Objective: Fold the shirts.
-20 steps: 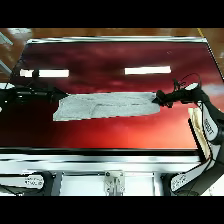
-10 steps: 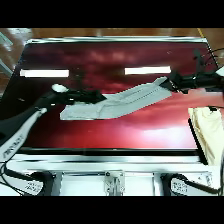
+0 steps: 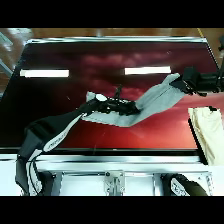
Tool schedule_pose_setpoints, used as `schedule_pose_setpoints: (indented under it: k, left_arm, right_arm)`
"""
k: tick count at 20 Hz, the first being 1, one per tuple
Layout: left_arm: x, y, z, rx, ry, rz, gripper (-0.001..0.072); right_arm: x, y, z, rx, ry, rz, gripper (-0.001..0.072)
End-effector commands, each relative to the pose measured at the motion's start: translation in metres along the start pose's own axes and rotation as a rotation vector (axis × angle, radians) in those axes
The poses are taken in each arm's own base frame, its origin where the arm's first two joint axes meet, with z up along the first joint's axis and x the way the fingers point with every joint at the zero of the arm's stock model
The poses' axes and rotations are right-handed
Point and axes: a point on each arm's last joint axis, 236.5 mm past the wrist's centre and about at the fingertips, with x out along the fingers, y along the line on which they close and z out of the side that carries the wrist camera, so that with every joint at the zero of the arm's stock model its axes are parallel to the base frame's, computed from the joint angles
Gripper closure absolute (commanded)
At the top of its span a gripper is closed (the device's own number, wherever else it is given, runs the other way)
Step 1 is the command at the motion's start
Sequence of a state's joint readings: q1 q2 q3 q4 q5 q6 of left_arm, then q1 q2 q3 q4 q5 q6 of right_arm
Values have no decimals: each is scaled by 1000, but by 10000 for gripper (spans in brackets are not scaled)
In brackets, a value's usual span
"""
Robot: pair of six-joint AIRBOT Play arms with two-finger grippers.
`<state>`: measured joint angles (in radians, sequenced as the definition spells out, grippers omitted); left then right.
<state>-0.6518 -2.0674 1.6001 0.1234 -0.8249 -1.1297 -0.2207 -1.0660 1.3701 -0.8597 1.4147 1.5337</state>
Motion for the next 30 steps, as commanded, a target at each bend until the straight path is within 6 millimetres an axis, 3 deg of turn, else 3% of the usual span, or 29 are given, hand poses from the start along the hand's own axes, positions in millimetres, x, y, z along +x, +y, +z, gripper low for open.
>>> schedule_pose_setpoints:
  k: [1, 4, 6, 7, 9, 11, 13, 15, 17, 19, 21, 22, 23, 24, 25, 27, 30]
  left_arm:
    - [16, -6, -7, -50, 40, -49, 676]
    - [-30, -9, 48, -6, -85, -25, 677]
    - [-93, -23, 93, 166, -185, 27, 677]
    - [-130, -29, 113, 239, -236, 78, 677]
    - [-224, -44, 151, 352, -368, 218, 677]
    - [-333, -60, 175, 411, -532, 376, 677]
    - [-442, -85, 179, 447, -711, 510, 677]
    - [-530, -115, 163, 470, -865, 598, 676]
    - [-586, -143, 137, 490, -965, 647, 676]
    - [-613, -160, 111, 500, -998, 680, 675]
    - [-615, -166, 93, 502, -974, 692, 675]
    - [-610, -166, 88, 499, -947, 691, 675]
    - [-602, -163, 84, 494, -914, 687, 675]
    - [-595, -159, 83, 487, -883, 683, 675]
    - [-590, -156, 83, 482, -867, 678, 675]
    - [-577, -147, 82, 468, -836, 666, 675]
    - [-563, -132, 81, 442, -796, 657, 675]
  right_arm:
    - [-7, 1, 3, 5, -31, -16, 649]
    - [-3, 5, 16, -13, -89, -20, 649]
    - [12, 18, 23, -40, -106, 4, 649]
    - [24, 27, 26, -52, -108, 26, 649]
    - [56, 49, 29, -78, -107, 75, 648]
    - [99, 73, 25, -104, -89, 123, 648]
    - [152, 95, 11, -122, -58, 154, 649]
    - [207, 112, -13, -110, -12, 184, 648]
    - [265, 124, -48, -62, 54, 207, 648]
    - [311, 128, -83, 30, 127, 228, 647]
    - [339, 134, -103, 129, 159, 268, 641]
    - [349, 137, -106, 181, 157, 290, 603]
    - [354, 138, -106, 241, 162, 311, 455]
    - [356, 141, -108, 274, 173, 332, 285]
    - [355, 142, -108, 262, 183, 350, 179]
    - [341, 141, -120, 187, 276, 390, 161]
    - [311, 103, -138, 87, 464, 347, 161]
